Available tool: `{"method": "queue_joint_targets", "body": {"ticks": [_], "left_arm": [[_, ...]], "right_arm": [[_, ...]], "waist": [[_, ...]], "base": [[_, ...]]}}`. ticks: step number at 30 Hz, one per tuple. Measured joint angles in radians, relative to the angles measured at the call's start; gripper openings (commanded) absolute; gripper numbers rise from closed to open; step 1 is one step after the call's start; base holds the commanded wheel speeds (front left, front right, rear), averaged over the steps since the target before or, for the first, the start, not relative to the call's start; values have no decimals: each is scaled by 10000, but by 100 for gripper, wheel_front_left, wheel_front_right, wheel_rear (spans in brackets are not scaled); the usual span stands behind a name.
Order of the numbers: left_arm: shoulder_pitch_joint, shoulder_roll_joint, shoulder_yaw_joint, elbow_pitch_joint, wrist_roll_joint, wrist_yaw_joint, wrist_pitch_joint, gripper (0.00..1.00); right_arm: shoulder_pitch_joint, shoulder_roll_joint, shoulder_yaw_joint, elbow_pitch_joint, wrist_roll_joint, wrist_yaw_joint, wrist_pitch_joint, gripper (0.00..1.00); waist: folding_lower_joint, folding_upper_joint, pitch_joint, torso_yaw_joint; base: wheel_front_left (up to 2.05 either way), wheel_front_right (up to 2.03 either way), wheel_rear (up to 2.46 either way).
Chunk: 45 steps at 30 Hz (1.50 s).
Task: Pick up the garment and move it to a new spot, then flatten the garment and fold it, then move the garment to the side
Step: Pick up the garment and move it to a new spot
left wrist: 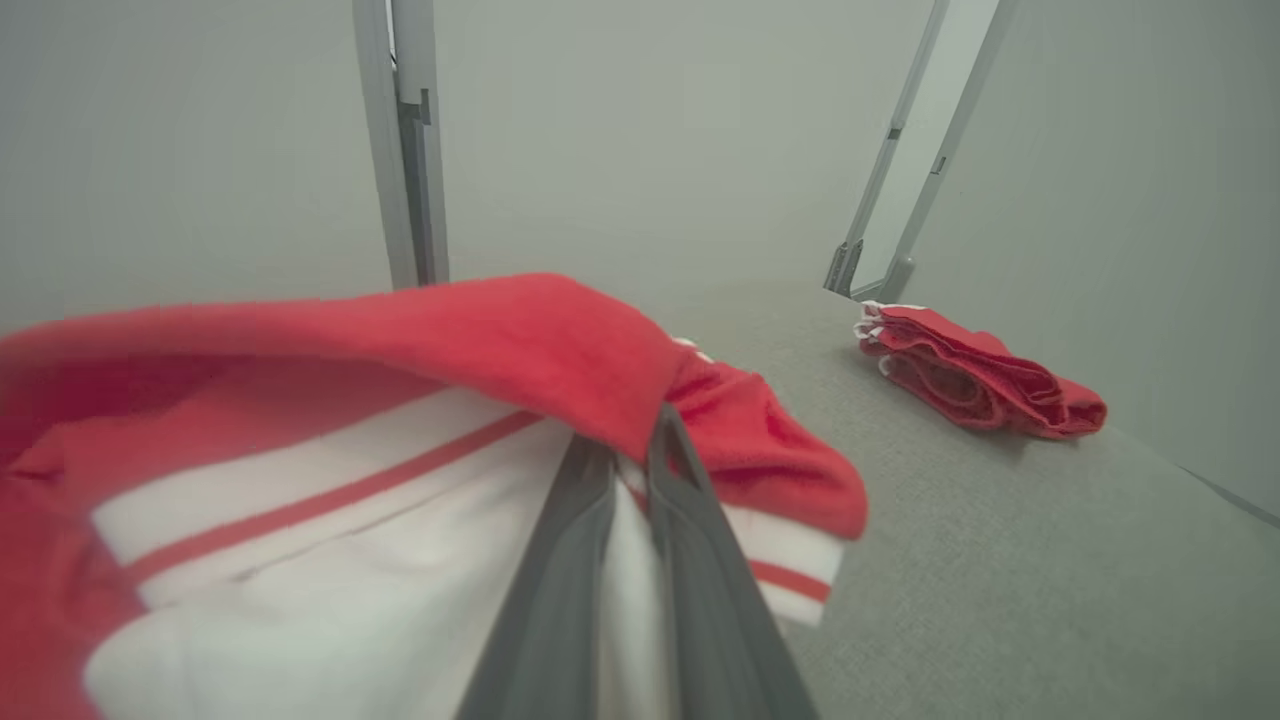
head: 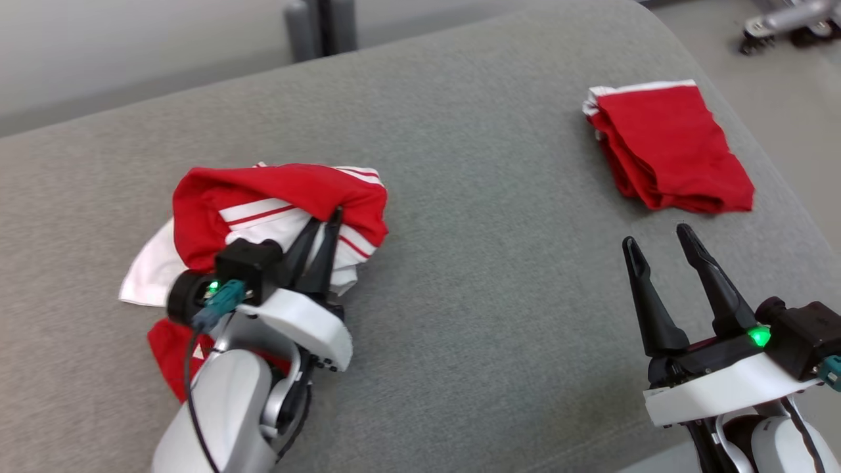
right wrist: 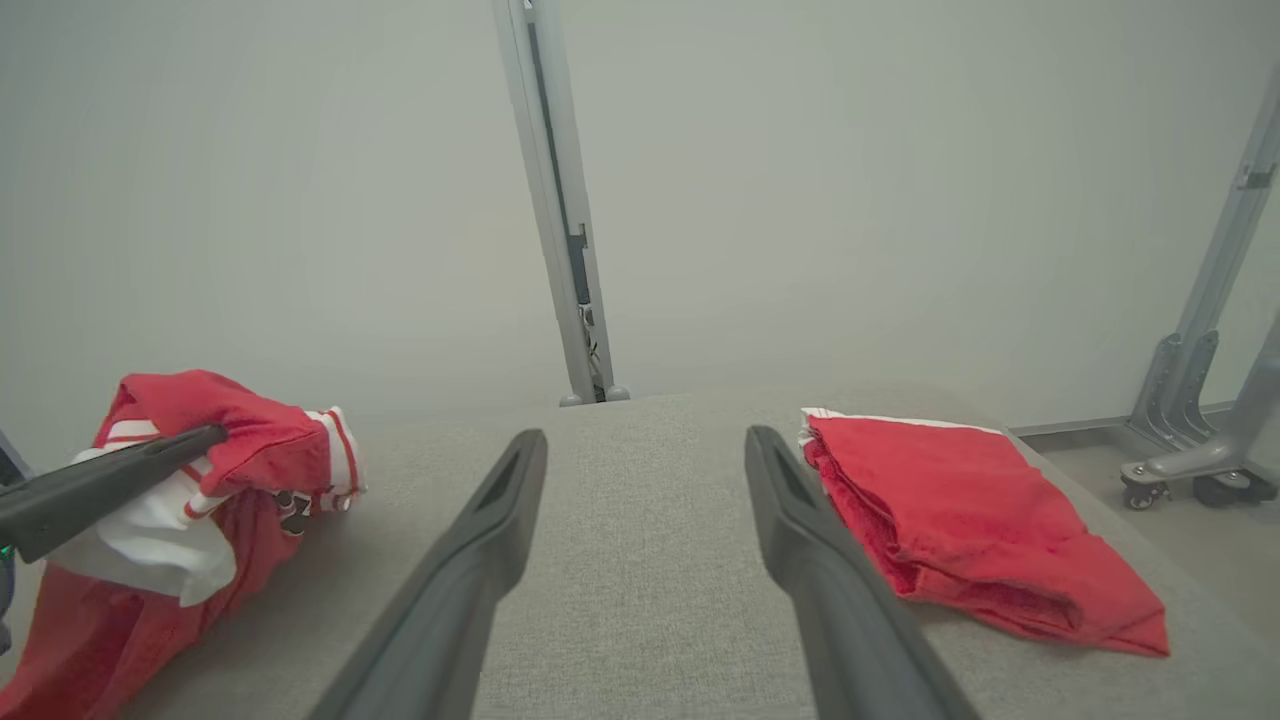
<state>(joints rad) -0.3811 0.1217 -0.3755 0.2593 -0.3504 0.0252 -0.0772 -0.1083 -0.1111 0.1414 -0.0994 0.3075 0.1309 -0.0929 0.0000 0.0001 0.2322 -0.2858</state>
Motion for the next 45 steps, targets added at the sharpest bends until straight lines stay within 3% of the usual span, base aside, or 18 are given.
{"method": "queue_joint_targets", "body": {"ticks": [12, 13, 14, 15, 22, 27, 39, 45], "left_arm": [[-786, -514, -788, 2767, -201, -474, -184, 0], [-800, -533, -803, 2821, -265, -573, -322, 27], [-800, -562, -803, 2842, -339, -596, -493, 47], [-800, -579, -823, 2824, -366, -629, -685, 100], [-685, -562, -792, 2224, -372, -556, -1308, 100], [-158, -309, -272, 1239, -531, -77, -1542, 100], [1352, 988, 1689, -646, -1070, 915, -1743, 100], [2509, 1423, 2015, -1498, -1095, 1264, -1630, 100]], "right_arm": [[-248, 198, 104, 495, 178, 0, -414, 100], [-252, 199, 79, 533, 178, 0, -454, 100], [-255, 211, 67, 577, 178, 0, -476, 100], [-254, 222, 23, 623, 178, 0, -489, 100], [-252, 194, -144, 861, 173, 0, -499, 100], [-238, 86, -360, 920, 144, 0, -483, 100], [-30, -130, -608, 1016, -6, 0, -291, 100], [256, -228, -681, 1053, -61, 0, -81, 100]], "waist": [[0, 0, 1046, -903], [-1, 0, 1050, -883], [0, 0, 1035, -853], [0, 0, 1010, -814], [0, 0, 702, -428], [0, 0, 386, 64], [0, 0, -408, 1351], [0, 0, -900, 1738]], "base": [[0, 0, 0], [0, 0, 0], [0, 0, 0], [0, 0, 0], [0, 0, 0], [0, 0, 0], [0, 0, 0], [0, 0, 0]]}}
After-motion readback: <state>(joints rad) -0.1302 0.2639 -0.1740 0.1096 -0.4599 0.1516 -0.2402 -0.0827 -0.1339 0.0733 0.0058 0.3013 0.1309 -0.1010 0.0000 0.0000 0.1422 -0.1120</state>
